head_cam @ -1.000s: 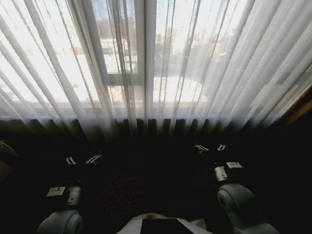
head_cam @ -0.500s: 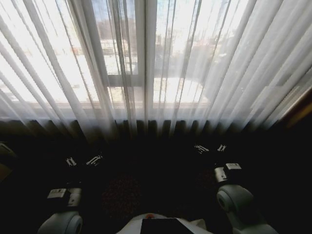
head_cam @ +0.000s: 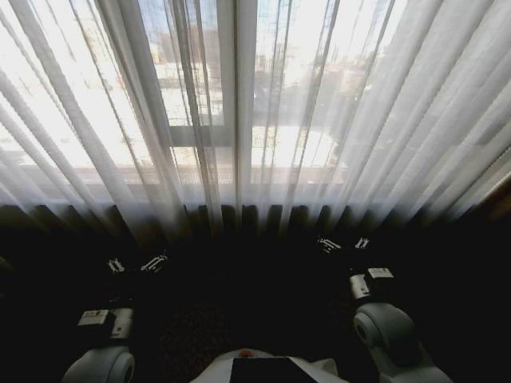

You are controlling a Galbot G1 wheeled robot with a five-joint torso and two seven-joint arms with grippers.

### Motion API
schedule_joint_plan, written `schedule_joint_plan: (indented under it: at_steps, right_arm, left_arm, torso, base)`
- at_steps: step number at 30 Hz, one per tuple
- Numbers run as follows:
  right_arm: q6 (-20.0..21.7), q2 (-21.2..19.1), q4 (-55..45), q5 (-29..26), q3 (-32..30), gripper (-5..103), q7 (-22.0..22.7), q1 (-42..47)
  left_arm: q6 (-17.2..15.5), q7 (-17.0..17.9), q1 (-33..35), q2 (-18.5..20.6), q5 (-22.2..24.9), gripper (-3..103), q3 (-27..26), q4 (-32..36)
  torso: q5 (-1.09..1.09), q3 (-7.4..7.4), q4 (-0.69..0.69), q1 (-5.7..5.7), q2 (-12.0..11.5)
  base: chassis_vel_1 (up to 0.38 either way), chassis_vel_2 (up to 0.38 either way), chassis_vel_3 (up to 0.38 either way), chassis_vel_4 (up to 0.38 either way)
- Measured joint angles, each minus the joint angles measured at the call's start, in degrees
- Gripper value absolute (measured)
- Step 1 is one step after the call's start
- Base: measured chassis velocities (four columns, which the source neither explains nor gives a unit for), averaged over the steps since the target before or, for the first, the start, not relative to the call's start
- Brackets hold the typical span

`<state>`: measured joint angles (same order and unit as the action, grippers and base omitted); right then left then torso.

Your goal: Open the curtains by pulling them apart, changing their state from closed to fully open.

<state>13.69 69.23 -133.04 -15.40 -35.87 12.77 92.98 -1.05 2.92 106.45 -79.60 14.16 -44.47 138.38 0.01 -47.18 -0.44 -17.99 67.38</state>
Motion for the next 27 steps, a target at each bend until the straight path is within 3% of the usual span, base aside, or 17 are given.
schedule_joint_plan:
  at_steps: [27]
  right_arm:
    - [-0.16, 0.20, 0.48, 0.82, 0.85, 100, 0.09, 0.18]
  left_arm:
    - [0.95, -1.25, 0.43, -0.57, -0.29, 100, -0.25, -0.44]
  torso:
    - [-0.01, 0.00, 0.02, 0.01, 0.01]
  base:
    - [-0.182, 0.192, 0.178, -0.200]
